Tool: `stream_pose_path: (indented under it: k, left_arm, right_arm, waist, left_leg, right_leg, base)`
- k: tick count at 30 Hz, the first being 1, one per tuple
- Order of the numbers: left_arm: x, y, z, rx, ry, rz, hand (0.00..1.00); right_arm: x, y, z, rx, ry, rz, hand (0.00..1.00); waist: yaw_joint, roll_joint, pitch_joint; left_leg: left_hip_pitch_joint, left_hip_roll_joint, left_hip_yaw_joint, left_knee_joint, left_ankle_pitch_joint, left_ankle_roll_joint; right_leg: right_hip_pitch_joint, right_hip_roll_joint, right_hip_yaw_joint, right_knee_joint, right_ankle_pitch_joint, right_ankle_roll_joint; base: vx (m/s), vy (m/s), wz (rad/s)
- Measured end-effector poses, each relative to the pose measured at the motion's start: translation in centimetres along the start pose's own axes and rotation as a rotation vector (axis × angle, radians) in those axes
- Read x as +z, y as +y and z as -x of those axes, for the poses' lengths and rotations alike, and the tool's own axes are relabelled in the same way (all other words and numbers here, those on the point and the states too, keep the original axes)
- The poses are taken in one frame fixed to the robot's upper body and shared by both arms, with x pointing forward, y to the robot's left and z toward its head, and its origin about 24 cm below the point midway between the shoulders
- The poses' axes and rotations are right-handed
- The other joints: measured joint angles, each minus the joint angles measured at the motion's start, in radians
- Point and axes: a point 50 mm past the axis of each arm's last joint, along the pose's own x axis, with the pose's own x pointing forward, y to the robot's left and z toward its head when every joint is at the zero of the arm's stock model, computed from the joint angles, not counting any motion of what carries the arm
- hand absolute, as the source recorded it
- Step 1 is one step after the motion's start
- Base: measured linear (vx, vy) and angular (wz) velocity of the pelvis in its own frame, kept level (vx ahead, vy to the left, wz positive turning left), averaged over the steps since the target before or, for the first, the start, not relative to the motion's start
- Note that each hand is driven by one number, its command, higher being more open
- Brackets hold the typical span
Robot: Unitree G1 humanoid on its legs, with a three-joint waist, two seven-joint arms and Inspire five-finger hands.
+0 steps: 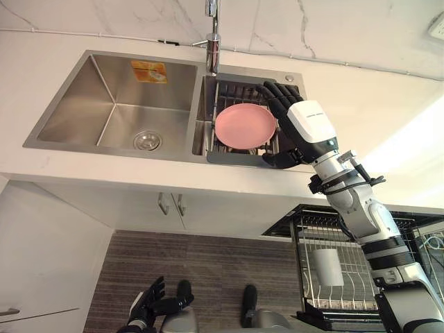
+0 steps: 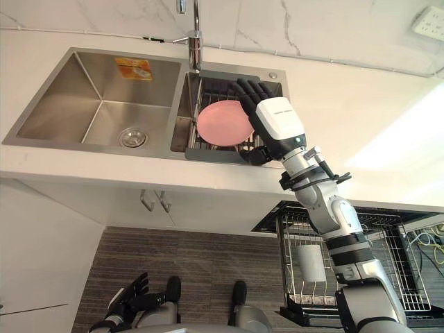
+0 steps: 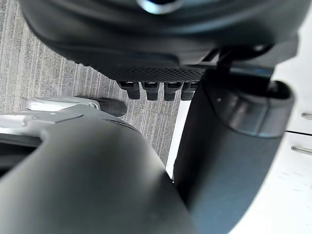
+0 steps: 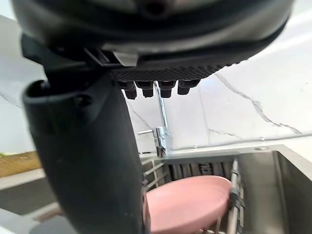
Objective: Walk over to the sink, pick up the cup, carry it to the dishwasher, place the cup inside the dishwasher, then close the dishwasher door
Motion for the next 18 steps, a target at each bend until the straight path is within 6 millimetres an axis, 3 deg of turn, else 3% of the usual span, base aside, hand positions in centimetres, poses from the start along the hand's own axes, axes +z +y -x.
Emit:
stream_pose_path:
  k: [10,14,18]
  left_arm:
    - [-0.1,0.1,0.0,0.002,0.007,0.0,1.0]
    - [0.1,0.1,0.0,0.002,0.002,0.0,1.0]
    - [0.3,0.1,-0.1,0.0,-0.008,-0.001,1.0]
  right_arm:
    - [-2.1,0.3,-0.1,-0.059,0.151,0.044,1.0]
    - [-4.3,0.7,-0.2,-0.061,0.297,0.099,1.0]
    - [-4.9,1.0,-0.4,-0.093,0.361,0.096,1.0]
  waist:
    - [0.006,-0.001,0.0]
    - [0.016,-0.003,0.001]
    - [0.024,-0.006,0.006]
  left_leg:
    - [-0.012,-0.013,-0.004,-0.001,-0.002,0.009]
    - [-0.029,-0.018,-0.004,0.006,-0.002,0.012]
    - [-0.045,-0.016,-0.004,0.012,0.0,0.013]
  right_leg:
    - [0.0,-0.015,-0.013,0.0,-0.005,0.016]
    - [-0.008,-0.023,-0.022,0.0,-0.005,0.019]
    - [-0.019,-0.027,-0.023,-0.001,-0.001,0.026]
  base:
    - [-0.01,0.008,0.04]
    - [0.02,0.017,0.1]
    - [0.04,0.006,0.03]
